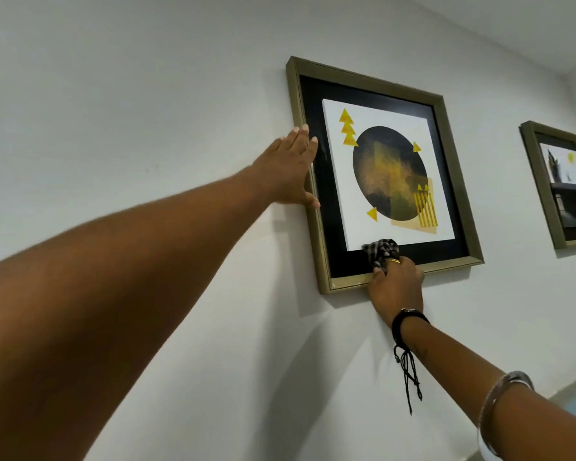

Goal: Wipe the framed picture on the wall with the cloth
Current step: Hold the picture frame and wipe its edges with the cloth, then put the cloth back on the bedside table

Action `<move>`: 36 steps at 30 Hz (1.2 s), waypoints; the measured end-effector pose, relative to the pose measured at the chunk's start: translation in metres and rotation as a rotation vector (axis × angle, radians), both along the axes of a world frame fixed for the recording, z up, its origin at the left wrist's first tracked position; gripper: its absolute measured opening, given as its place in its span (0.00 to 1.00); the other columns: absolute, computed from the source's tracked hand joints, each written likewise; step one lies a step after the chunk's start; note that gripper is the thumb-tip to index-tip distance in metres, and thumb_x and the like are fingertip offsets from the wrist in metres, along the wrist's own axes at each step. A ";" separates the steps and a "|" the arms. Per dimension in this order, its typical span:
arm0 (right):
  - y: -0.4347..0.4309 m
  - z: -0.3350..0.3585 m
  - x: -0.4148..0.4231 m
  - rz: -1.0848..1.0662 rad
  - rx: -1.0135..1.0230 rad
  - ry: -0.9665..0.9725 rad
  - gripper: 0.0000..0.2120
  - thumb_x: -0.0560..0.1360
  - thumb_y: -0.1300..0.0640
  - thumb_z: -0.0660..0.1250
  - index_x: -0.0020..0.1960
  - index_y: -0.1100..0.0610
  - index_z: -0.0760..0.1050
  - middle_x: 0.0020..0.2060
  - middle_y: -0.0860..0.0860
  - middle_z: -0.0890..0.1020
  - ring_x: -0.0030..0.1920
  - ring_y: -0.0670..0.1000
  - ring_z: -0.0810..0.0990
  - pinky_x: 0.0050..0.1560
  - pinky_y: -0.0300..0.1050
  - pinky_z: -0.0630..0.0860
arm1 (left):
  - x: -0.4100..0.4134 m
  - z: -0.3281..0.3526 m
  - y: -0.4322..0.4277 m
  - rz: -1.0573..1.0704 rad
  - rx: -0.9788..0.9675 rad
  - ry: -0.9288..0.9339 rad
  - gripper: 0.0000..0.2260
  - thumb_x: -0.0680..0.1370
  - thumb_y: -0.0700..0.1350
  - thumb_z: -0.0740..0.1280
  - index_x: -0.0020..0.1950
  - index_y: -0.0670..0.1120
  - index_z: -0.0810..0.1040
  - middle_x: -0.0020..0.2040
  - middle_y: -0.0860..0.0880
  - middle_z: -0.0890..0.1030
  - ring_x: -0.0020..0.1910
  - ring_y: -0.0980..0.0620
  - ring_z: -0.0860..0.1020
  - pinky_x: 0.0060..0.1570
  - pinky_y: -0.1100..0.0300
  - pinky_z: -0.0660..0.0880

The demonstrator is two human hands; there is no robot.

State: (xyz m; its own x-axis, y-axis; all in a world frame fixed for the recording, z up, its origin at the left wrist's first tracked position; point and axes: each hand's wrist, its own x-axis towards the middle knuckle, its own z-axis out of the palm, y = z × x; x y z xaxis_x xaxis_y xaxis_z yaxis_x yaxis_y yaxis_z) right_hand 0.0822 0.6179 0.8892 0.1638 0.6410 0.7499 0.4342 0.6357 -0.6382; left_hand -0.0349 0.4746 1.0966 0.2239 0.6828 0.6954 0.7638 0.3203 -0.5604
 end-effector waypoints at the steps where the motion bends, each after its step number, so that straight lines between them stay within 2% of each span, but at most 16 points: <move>1: -0.013 -0.001 -0.006 0.003 0.019 -0.001 0.12 0.79 0.60 0.58 0.52 0.67 0.77 0.62 0.62 0.73 0.62 0.65 0.67 0.55 0.55 0.71 | -0.002 -0.014 -0.008 -0.032 0.022 -0.001 0.52 0.70 0.64 0.69 0.79 0.43 0.42 0.80 0.41 0.41 0.80 0.43 0.41 0.77 0.49 0.45; 5: -0.054 -0.005 -0.020 0.064 0.095 0.048 0.12 0.79 0.62 0.58 0.46 0.67 0.77 0.56 0.63 0.77 0.58 0.65 0.71 0.51 0.53 0.72 | -0.007 -0.086 -0.042 -0.269 0.025 -0.091 0.42 0.75 0.57 0.66 0.79 0.44 0.45 0.81 0.42 0.45 0.80 0.45 0.45 0.78 0.51 0.47; 8: -0.086 -0.012 -0.037 0.182 0.123 0.129 0.11 0.78 0.62 0.59 0.46 0.67 0.78 0.54 0.63 0.78 0.55 0.64 0.75 0.54 0.54 0.75 | -0.017 -0.147 -0.075 -0.396 -0.079 -0.262 0.38 0.77 0.55 0.63 0.79 0.45 0.47 0.81 0.43 0.47 0.80 0.46 0.47 0.76 0.55 0.47; 10: -0.109 -0.019 -0.047 0.280 0.083 0.234 0.10 0.78 0.61 0.60 0.42 0.63 0.77 0.47 0.61 0.79 0.48 0.59 0.76 0.49 0.48 0.74 | -0.026 -0.187 -0.102 -0.434 -0.122 -0.404 0.36 0.78 0.55 0.62 0.79 0.46 0.47 0.81 0.45 0.47 0.80 0.49 0.47 0.74 0.59 0.45; 12: -0.134 -0.026 -0.056 0.391 -0.048 0.382 0.11 0.77 0.60 0.61 0.37 0.60 0.74 0.39 0.58 0.77 0.41 0.54 0.75 0.40 0.41 0.69 | -0.036 -0.223 -0.131 -0.459 -0.125 -0.600 0.34 0.79 0.54 0.61 0.79 0.47 0.48 0.81 0.47 0.48 0.80 0.51 0.47 0.72 0.63 0.44; 14: -0.156 -0.034 -0.065 0.569 -0.244 0.538 0.11 0.77 0.63 0.61 0.36 0.58 0.73 0.41 0.58 0.77 0.44 0.55 0.76 0.43 0.46 0.73 | -0.047 -0.250 -0.159 -0.468 -0.085 -0.838 0.32 0.80 0.54 0.59 0.79 0.46 0.49 0.81 0.47 0.49 0.79 0.53 0.48 0.71 0.65 0.45; 16: -0.182 -0.055 -0.077 0.867 -0.506 0.685 0.07 0.77 0.65 0.59 0.45 0.60 0.76 0.48 0.61 0.78 0.50 0.58 0.78 0.52 0.52 0.77 | -0.057 -0.280 -0.192 -0.470 -0.057 -1.095 0.31 0.81 0.55 0.57 0.79 0.46 0.51 0.81 0.48 0.51 0.79 0.53 0.50 0.69 0.65 0.47; 18: -0.207 -0.086 -0.079 1.175 -0.754 0.786 0.13 0.80 0.63 0.55 0.60 0.62 0.75 0.57 0.60 0.80 0.58 0.57 0.80 0.60 0.54 0.76 | -0.068 -0.316 -0.217 -0.500 -0.023 -1.339 0.30 0.81 0.58 0.56 0.79 0.48 0.53 0.80 0.50 0.55 0.78 0.54 0.56 0.68 0.64 0.53; 20: -0.231 -0.116 -0.084 1.337 -0.909 0.778 0.18 0.81 0.60 0.53 0.67 0.64 0.71 0.63 0.59 0.79 0.62 0.56 0.79 0.62 0.54 0.76 | -0.075 -0.350 -0.233 -0.522 0.000 -1.563 0.29 0.79 0.60 0.56 0.77 0.48 0.59 0.78 0.49 0.63 0.75 0.52 0.64 0.66 0.61 0.59; 23: -0.281 -0.211 -0.087 1.414 -1.149 0.706 0.21 0.81 0.58 0.53 0.69 0.65 0.69 0.65 0.64 0.77 0.65 0.60 0.78 0.66 0.59 0.73 | -0.081 -0.449 -0.271 -0.479 -0.062 -1.946 0.23 0.78 0.61 0.58 0.60 0.45 0.76 0.60 0.45 0.79 0.58 0.49 0.78 0.61 0.52 0.72; 25: -0.312 -0.287 -0.085 1.379 -1.304 0.645 0.20 0.81 0.54 0.52 0.63 0.64 0.75 0.62 0.62 0.80 0.63 0.61 0.79 0.62 0.58 0.76 | -0.076 -0.519 -0.298 -0.428 -0.090 -2.209 0.19 0.80 0.59 0.58 0.48 0.46 0.79 0.45 0.47 0.82 0.43 0.52 0.79 0.46 0.59 0.75; 26: -0.334 -0.332 -0.084 1.323 -1.372 0.562 0.19 0.81 0.52 0.53 0.57 0.61 0.79 0.58 0.60 0.82 0.61 0.60 0.80 0.57 0.56 0.78 | -0.071 -0.561 -0.315 -0.349 -0.090 -2.309 0.18 0.80 0.59 0.58 0.45 0.49 0.81 0.42 0.52 0.83 0.41 0.55 0.79 0.43 0.62 0.75; 29: -0.388 -0.456 -0.056 1.184 -1.750 0.520 0.20 0.80 0.49 0.56 0.57 0.59 0.82 0.57 0.59 0.83 0.58 0.59 0.82 0.58 0.55 0.76 | -0.045 -0.673 -0.375 -0.107 -0.085 -2.517 0.18 0.78 0.60 0.61 0.56 0.50 0.80 0.54 0.51 0.83 0.54 0.51 0.78 0.55 0.56 0.73; 31: -0.434 -0.568 -0.039 1.013 -2.013 0.472 0.21 0.80 0.48 0.57 0.58 0.61 0.82 0.57 0.60 0.83 0.56 0.59 0.83 0.56 0.55 0.77 | -0.017 -0.793 -0.414 0.190 -0.218 -2.786 0.19 0.79 0.60 0.60 0.59 0.49 0.79 0.59 0.48 0.81 0.57 0.49 0.78 0.54 0.57 0.72; 33: -0.451 -0.614 -0.030 0.901 -2.096 0.281 0.22 0.79 0.48 0.58 0.61 0.63 0.80 0.58 0.61 0.83 0.55 0.59 0.83 0.54 0.54 0.79 | -0.006 -0.836 -0.433 0.344 -0.211 -2.844 0.22 0.80 0.59 0.60 0.66 0.46 0.76 0.66 0.46 0.79 0.61 0.47 0.78 0.58 0.57 0.73; 36: -0.468 -0.665 -0.028 0.802 -2.185 0.269 0.21 0.80 0.50 0.56 0.62 0.64 0.76 0.54 0.60 0.85 0.51 0.57 0.85 0.50 0.51 0.80 | 0.011 -0.887 -0.445 0.442 -0.037 -2.905 0.12 0.80 0.53 0.61 0.52 0.48 0.81 0.62 0.45 0.81 0.50 0.53 0.80 0.45 0.61 0.75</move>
State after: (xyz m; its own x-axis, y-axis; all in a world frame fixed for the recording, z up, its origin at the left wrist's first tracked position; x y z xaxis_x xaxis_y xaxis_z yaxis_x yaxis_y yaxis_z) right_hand 0.0541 0.1500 0.2245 -0.4908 0.1286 -0.8617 0.3599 -0.8708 -0.3349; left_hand -0.0235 0.0295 0.2100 -0.3644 0.4613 -0.8089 -0.6361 0.5112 0.5780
